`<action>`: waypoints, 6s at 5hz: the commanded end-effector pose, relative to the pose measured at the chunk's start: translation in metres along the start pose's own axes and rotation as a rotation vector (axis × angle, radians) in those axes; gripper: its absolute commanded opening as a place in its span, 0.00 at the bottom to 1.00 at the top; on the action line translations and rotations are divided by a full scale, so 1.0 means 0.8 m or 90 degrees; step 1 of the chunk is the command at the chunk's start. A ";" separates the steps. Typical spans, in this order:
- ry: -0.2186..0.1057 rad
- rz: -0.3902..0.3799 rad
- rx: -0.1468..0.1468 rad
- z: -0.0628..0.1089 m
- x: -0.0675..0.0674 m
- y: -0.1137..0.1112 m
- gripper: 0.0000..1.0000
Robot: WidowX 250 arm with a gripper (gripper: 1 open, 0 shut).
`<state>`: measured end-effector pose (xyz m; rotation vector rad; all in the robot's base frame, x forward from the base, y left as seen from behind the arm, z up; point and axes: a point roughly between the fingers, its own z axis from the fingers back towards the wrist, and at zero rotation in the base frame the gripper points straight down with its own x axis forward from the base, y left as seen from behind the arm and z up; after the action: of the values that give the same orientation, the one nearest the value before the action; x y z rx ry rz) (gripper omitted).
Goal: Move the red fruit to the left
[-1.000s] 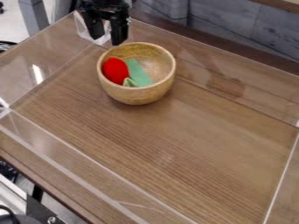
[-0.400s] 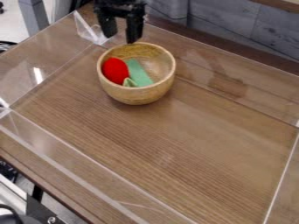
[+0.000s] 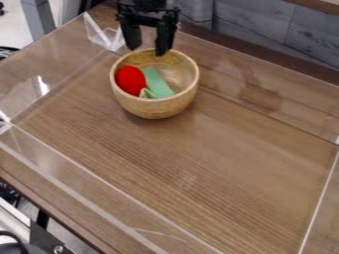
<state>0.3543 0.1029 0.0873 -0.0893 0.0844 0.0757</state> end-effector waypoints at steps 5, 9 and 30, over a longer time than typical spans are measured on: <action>-0.030 0.112 0.004 0.034 0.006 -0.043 1.00; -0.008 0.057 0.016 0.016 0.020 -0.060 0.00; 0.037 0.122 -0.062 -0.008 -0.022 0.098 0.00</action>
<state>0.3237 0.1736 0.0522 -0.2070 0.2137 0.2835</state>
